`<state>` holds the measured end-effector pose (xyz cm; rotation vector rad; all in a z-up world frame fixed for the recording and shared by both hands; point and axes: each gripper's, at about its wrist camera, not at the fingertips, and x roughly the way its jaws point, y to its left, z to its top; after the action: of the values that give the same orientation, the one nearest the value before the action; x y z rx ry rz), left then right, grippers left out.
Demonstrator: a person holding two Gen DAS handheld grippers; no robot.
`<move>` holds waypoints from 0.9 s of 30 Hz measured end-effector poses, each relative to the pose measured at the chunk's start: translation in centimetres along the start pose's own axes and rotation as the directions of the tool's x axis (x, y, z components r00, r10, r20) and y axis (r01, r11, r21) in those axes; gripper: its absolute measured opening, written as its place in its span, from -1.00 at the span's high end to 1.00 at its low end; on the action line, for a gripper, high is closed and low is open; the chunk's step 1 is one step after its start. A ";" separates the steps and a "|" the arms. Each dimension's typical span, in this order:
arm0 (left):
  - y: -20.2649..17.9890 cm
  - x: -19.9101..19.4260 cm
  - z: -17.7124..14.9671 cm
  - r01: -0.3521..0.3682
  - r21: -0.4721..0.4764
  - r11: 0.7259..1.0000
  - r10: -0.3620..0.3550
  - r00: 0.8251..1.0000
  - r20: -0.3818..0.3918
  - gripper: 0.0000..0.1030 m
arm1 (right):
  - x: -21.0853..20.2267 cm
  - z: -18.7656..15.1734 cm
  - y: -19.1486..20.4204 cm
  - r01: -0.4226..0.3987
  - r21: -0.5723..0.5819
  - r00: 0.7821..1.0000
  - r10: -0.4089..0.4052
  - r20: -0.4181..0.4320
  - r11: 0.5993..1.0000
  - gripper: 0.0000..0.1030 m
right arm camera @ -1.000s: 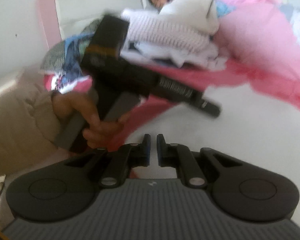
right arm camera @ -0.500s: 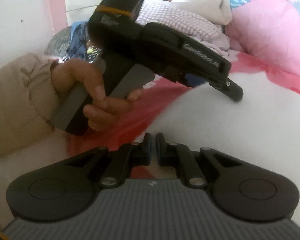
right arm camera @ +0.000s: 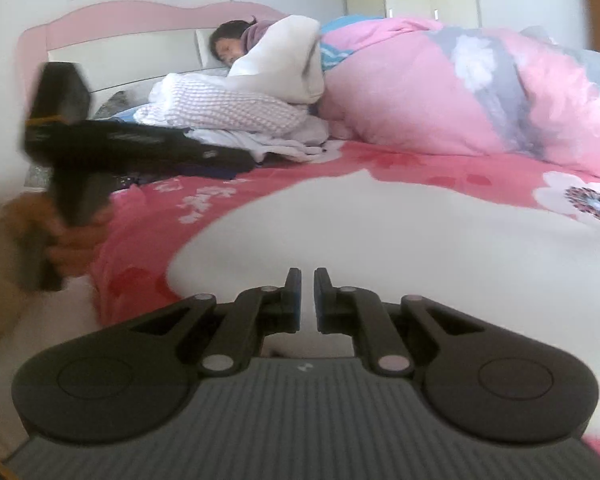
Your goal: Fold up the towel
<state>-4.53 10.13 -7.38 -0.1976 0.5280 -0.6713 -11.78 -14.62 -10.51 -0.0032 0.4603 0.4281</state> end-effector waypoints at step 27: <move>-1.6 2.1 -4.8 -0.141 0.005 0.990 0.141 0.988 -0.061 0.11 | -2.1 -5.8 -5.2 0.266 0.030 0.963 -0.267 0.042 0.964 0.92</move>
<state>-6.50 7.54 -11.80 -0.1377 0.5947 -0.5414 -13.88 -20.81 -15.25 -0.0317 0.4132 0.1577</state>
